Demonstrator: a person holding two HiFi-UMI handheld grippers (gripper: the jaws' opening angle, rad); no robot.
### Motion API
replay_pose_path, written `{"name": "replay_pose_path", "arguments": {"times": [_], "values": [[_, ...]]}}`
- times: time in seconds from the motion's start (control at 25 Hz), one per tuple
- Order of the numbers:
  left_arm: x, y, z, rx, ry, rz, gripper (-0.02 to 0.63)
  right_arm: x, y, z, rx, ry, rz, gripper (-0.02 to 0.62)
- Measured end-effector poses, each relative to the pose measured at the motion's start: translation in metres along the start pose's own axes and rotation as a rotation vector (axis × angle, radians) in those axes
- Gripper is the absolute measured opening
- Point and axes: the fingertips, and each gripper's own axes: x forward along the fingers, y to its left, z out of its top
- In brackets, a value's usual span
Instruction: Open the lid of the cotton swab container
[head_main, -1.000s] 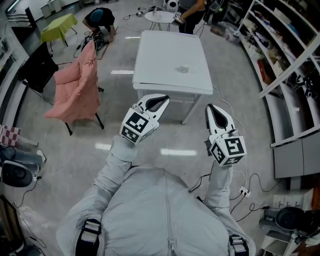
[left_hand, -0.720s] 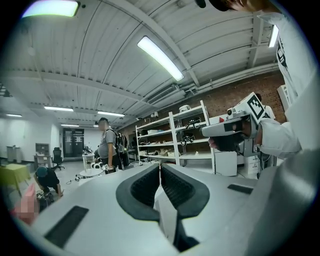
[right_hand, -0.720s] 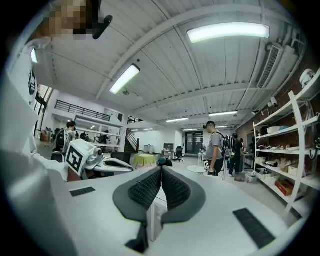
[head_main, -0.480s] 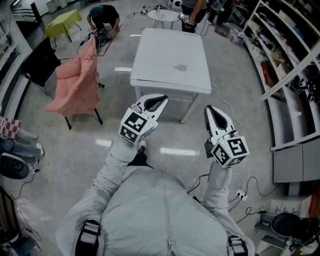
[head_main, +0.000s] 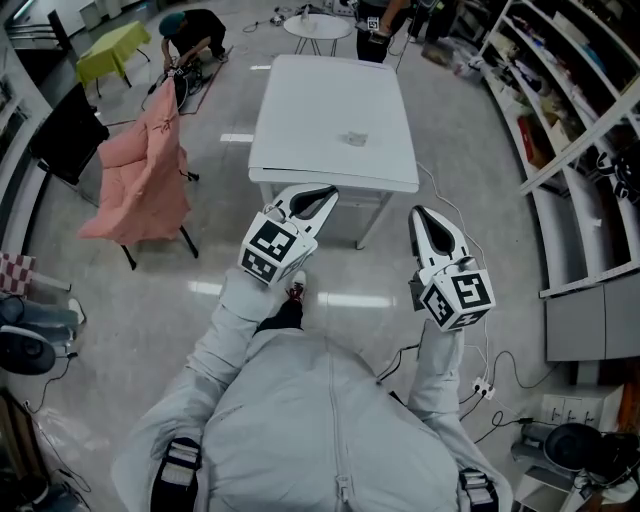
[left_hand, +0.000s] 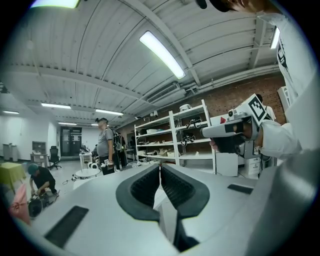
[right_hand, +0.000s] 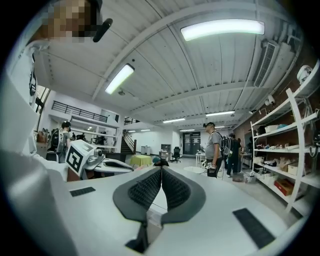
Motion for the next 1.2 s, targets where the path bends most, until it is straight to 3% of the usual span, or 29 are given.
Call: {"name": "replay_pose_path", "arguments": {"times": [0.64, 1.2], "values": [[0.127, 0.156, 0.002, -0.002, -0.003, -0.072, 0.028, 0.167, -0.089, 0.015, -0.009, 0.009, -0.055, 0.034], [0.211, 0.256, -0.002, -0.028, 0.009, -0.089, 0.028, 0.276, -0.156, 0.017, 0.004, 0.030, -0.066, 0.035]]}}
